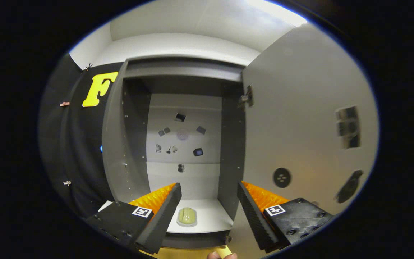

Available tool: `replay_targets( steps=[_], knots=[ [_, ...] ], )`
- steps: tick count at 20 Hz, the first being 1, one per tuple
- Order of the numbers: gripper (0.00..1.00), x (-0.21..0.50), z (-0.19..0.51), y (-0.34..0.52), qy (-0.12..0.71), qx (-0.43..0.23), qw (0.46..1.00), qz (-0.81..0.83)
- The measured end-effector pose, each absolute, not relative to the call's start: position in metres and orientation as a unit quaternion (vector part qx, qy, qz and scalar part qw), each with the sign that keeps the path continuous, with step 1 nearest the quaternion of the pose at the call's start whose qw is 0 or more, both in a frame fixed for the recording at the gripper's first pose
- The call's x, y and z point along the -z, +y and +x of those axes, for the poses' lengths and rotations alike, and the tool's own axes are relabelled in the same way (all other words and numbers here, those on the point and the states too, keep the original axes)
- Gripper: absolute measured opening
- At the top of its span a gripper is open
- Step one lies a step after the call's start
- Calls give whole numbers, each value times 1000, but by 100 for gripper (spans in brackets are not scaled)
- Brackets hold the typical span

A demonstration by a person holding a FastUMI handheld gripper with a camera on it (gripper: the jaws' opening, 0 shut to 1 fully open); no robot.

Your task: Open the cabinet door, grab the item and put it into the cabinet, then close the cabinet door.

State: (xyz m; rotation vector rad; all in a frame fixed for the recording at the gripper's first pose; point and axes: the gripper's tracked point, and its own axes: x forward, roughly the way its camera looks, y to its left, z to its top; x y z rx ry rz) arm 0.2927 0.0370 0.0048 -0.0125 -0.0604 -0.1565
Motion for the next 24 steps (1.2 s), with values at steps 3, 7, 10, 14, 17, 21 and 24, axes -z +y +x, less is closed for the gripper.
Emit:
replay_targets(
  steps=[3, 7, 10, 14, 17, 21, 24],
  knots=[
    [98, -25, 245, 23, -57, 92, 994, -12],
    [98, -37, 191, 5, -63, 110, 992, -4],
    [98, -46, 151, -11, -68, 123, 990, -3],
    [97, -58, 97, -45, -74, 157, 985, -8],
    [95, -68, 68, -72, -70, 177, 982, -8],
    [97, -73, 42, -123, -73, 227, 971, -24],
    [97, -55, 39, -164, -53, 267, 961, -35]
  ],
)
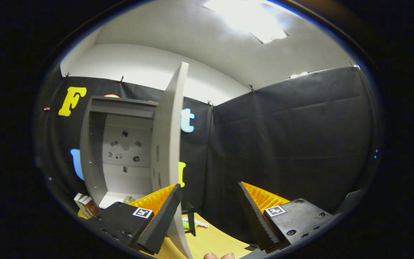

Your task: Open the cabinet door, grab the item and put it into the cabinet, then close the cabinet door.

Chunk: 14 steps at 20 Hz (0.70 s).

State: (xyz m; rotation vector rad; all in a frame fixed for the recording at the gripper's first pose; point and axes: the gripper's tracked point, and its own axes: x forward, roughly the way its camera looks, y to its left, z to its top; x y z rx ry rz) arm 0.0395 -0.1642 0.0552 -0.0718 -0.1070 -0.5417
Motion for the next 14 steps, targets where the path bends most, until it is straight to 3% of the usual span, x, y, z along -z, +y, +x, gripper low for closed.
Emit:
replay_targets(
  steps=[4, 14],
  knots=[
    [98, -7, 57, -208, 0, 300, 953, -47],
    [97, 58, 97, -232, 65, 284, 956, -44]
  ],
)
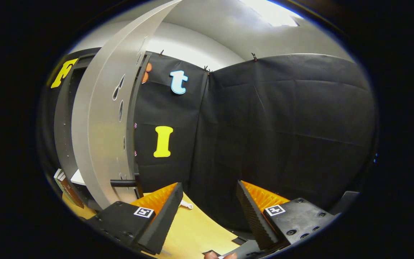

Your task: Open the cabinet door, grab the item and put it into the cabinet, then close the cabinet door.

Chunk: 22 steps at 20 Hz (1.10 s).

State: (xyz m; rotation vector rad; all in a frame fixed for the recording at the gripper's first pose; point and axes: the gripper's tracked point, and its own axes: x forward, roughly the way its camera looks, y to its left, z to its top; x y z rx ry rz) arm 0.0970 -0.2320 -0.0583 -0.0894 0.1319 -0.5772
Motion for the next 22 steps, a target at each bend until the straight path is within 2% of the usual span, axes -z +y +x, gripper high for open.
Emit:
replay_targets(
  steps=[22],
  knots=[
    [96, 64, 99, -176, 76, 241, 967, -13]
  ],
)
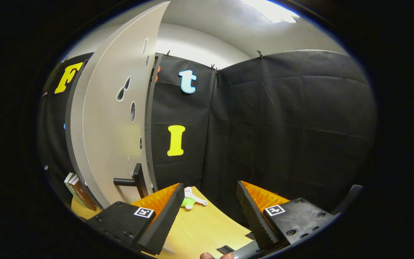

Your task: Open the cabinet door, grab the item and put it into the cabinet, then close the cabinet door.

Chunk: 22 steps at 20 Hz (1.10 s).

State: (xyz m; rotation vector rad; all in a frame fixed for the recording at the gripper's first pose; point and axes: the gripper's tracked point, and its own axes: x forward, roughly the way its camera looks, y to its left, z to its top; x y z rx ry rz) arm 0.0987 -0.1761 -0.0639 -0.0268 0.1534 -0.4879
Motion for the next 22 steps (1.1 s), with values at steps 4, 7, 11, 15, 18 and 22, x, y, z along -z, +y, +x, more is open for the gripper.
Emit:
replay_targets(
  steps=[4, 7, 11, 15, 18, 22],
  knots=[
    [96, 67, 101, -159, 80, 224, 971, -6],
    [96, 70, 105, -144, 83, 209, 974, 4],
    [96, 71, 114, -112, 85, 176, 981, 9],
    [96, 73, 123, -75, 88, 139, 986, 15],
    [96, 74, 134, -48, 89, 111, 990, 17],
    [96, 76, 148, -14, 92, 80, 992, 17]
  ],
)
